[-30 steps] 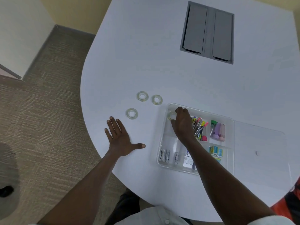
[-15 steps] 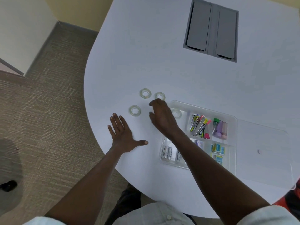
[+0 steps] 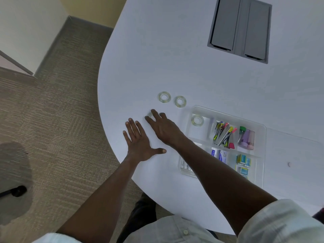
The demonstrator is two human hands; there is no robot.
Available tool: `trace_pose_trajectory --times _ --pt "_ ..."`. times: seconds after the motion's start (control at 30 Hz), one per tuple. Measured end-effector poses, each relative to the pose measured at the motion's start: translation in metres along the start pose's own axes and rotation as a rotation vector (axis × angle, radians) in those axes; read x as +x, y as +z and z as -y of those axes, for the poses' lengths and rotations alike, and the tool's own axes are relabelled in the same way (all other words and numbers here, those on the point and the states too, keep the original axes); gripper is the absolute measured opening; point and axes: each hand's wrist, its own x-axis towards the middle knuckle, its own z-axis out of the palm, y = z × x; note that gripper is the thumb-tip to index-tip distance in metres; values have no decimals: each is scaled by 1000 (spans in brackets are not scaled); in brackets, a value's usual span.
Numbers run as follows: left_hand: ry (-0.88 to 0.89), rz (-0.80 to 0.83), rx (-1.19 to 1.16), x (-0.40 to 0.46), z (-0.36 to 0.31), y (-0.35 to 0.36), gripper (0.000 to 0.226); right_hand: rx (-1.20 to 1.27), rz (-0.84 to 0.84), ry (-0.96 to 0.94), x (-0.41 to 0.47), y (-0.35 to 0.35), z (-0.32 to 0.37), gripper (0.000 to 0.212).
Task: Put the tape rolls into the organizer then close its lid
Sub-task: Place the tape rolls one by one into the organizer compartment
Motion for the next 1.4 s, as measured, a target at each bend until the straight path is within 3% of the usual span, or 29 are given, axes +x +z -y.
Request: trace_pose_trajectory --times 0.23,0.53,0.8,0.87,1.1,1.4 --pt "-5 6 7 -1 0 -1 161 54 -117 64 -6 0 7 31" --pt "-8 10 4 -1 -1 -2 161 329 -374 250 -21 -31 -18 52" --pt "-9 25 -6 -2 -1 -2 162 459 -518 481 -73 -50 -60 55" --pt "-13 27 -10 -2 -2 -2 162 449 -496 535 -85 -49 -71 54" --pt "-22 25 -8 -2 -2 -2 164 391 -154 637 -100 -44 -89 51" --pt "-25 24 5 -2 -2 0 168 257 49 322 -91 -43 -109 57"
